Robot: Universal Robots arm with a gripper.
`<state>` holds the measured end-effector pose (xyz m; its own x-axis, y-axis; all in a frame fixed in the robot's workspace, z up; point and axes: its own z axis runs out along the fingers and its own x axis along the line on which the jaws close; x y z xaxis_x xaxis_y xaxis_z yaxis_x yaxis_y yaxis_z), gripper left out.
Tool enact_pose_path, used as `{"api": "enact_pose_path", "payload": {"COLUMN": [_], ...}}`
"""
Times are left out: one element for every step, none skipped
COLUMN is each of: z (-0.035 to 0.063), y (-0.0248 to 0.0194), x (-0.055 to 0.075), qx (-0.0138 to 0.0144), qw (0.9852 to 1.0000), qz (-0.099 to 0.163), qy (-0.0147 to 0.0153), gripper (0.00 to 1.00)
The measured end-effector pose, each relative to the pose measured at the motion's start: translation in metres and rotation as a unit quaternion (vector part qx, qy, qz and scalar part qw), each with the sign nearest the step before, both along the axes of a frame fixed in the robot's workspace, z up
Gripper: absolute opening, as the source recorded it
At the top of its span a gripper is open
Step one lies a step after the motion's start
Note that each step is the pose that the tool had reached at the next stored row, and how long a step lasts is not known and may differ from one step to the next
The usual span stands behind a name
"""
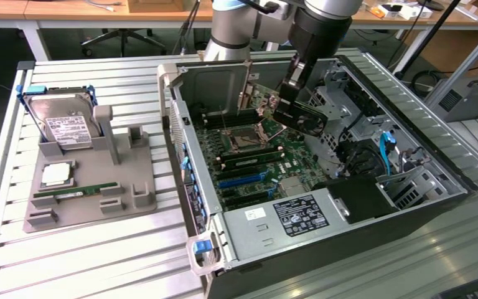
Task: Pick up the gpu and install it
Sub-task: 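Insert the gpu into the slot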
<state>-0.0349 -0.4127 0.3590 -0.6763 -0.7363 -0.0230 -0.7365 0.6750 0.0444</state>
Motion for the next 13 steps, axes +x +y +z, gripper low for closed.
{"api": "enact_pose_path", "payload": {"z": [0.0,0.0,0.0,0.0,-0.0001,-0.0001,-0.0001,-0.0001,-0.0001,-0.0001,-0.0001,-0.0002,-0.0002], "y": [0.0,0.0,0.0,0.0,0.0,0.0,0.0,0.0,0.0,0.0,0.0,0.0,0.0], "x": [0.0,0.0,0.0,0.0,0.0,0.0,0.0,0.0,0.0,0.0,0.0,0.0,0.0], "qx": [0.0,0.0,0.0,0.0,0.0,0.0,0.0,0.0,0.0,0.0,0.0,0.0,0.0], "qw": [1.0,1.0,1.0,1.0,1.0,1.0,1.0,0.9999,0.9999,0.9999,0.9999,0.9999,0.9999], "qz": [0.002,0.004,0.005,0.006,0.007,0.008,0.009,0.01,0.012,0.014,0.015,0.016,0.017], "qy": [0.0,0.0,0.0,0.0,0.0,0.0,0.0,0.0,0.0,0.0,0.0,0.0,0.0], "gripper": [0.27,0.27,0.27,0.27,0.27,0.27,0.27,0.27,0.27,0.27,0.27,0.27,0.27]}}
